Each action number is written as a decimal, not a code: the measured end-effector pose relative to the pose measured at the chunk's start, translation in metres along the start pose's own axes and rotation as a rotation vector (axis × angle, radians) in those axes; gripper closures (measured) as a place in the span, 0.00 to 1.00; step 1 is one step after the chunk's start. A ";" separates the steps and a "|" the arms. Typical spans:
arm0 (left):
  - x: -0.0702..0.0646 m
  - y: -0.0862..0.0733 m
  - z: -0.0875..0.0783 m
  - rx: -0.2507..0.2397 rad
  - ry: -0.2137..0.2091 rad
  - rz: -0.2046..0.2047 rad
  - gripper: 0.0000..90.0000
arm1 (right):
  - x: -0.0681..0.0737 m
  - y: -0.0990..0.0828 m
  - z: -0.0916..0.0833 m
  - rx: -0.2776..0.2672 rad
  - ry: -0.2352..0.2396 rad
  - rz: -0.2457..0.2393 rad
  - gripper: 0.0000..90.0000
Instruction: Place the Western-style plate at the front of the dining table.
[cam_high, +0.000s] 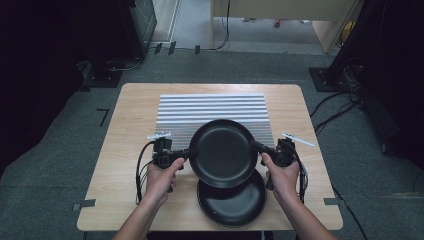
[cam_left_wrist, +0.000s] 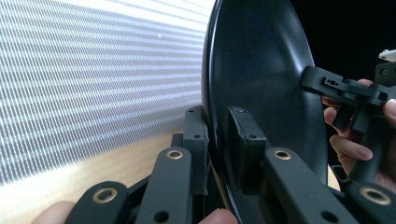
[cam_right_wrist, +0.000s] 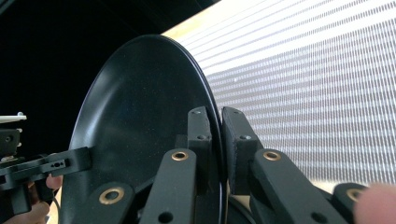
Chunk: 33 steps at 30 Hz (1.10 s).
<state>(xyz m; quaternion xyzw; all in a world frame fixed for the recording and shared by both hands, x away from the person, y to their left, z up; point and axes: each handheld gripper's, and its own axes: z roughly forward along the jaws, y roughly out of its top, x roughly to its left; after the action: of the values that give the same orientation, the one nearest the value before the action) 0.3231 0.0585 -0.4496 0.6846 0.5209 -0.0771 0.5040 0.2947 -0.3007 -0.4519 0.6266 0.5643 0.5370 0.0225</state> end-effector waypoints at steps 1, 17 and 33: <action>0.000 0.003 0.001 -0.004 0.002 -0.001 0.88 | 0.000 0.004 0.002 -0.001 0.002 -0.002 0.92; 0.020 0.053 0.018 -0.022 0.027 -0.042 0.88 | -0.006 0.055 0.046 0.015 0.016 0.001 0.92; 0.057 0.086 0.059 0.028 0.095 -0.127 0.89 | -0.040 0.061 0.097 0.040 -0.027 0.108 0.92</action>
<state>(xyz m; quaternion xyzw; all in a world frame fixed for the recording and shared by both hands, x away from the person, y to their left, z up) 0.4416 0.0542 -0.4612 0.6600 0.5854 -0.0834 0.4633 0.4122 -0.2958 -0.4800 0.6635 0.5400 0.5177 -0.0115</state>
